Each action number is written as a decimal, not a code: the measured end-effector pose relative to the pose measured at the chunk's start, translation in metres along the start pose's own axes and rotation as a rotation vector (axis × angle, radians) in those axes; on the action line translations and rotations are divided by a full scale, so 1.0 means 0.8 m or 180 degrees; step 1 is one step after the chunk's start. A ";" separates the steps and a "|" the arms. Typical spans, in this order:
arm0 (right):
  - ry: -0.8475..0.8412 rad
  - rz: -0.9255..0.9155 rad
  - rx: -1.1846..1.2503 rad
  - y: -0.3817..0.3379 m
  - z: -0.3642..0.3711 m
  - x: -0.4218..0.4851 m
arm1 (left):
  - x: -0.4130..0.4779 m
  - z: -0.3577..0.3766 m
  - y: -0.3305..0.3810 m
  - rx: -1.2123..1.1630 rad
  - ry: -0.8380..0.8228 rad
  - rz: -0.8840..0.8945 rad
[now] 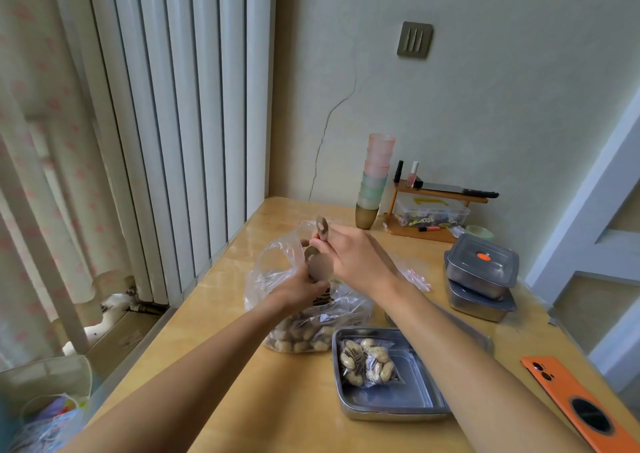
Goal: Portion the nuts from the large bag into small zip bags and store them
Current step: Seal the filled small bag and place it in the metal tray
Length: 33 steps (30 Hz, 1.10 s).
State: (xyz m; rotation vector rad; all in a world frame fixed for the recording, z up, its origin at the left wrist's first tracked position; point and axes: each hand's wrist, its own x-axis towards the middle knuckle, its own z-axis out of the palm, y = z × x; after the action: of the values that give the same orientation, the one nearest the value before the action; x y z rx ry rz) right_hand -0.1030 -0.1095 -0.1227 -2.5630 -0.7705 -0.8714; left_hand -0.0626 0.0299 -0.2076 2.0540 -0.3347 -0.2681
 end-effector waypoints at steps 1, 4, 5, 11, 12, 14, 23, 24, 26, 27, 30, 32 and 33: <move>0.0087 -0.0019 -0.0021 -0.001 -0.002 -0.001 | 0.001 0.001 0.001 -0.0044 0.0034 -0.0042; 0.0376 -0.0007 -0.0017 -0.004 -0.007 -0.006 | 0.001 -0.003 0.001 -0.0032 0.0152 -0.0106; 0.0432 0.0030 -0.0004 -0.003 -0.007 -0.008 | 0.002 -0.004 -0.001 0.0037 0.0197 -0.0129; 0.0265 0.0336 0.0297 0.003 -0.006 -0.011 | -0.007 -0.007 0.002 -0.0266 0.0375 -0.0130; 0.0278 0.0406 0.0345 0.003 -0.007 -0.011 | -0.008 -0.006 0.002 -0.0231 0.0354 -0.0225; 0.0321 0.0546 0.0424 0.005 -0.007 -0.012 | -0.012 -0.005 0.000 -0.0227 0.0237 -0.0098; 0.0378 0.1259 0.0820 0.016 -0.006 -0.026 | -0.014 -0.006 -0.005 0.0072 0.0318 0.0271; 0.0422 0.1257 0.0829 0.016 -0.007 -0.026 | -0.012 -0.007 -0.006 0.0093 0.0348 0.0251; 0.0532 0.1288 0.0784 0.016 -0.008 -0.026 | -0.009 -0.011 -0.004 0.0085 0.0289 0.0274; 0.0616 0.1330 0.0722 0.016 -0.009 -0.026 | -0.007 -0.013 -0.003 0.0062 0.0277 0.0329; 0.0870 0.1498 0.0437 0.019 -0.009 -0.026 | -0.002 -0.023 -0.003 0.0006 0.0695 0.0534; 0.0730 0.1650 0.0392 0.024 -0.004 -0.028 | -0.003 -0.031 -0.003 0.0048 0.0941 0.0603; 0.0553 0.1710 0.0423 0.025 -0.001 -0.030 | -0.003 -0.033 -0.004 0.0065 0.1013 0.0599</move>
State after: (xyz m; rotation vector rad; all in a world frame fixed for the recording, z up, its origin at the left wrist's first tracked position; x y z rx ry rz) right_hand -0.1078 -0.1354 -0.1400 -2.3553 -0.0707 -0.8121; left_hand -0.0557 0.0534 -0.1975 2.0291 -0.3308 0.1765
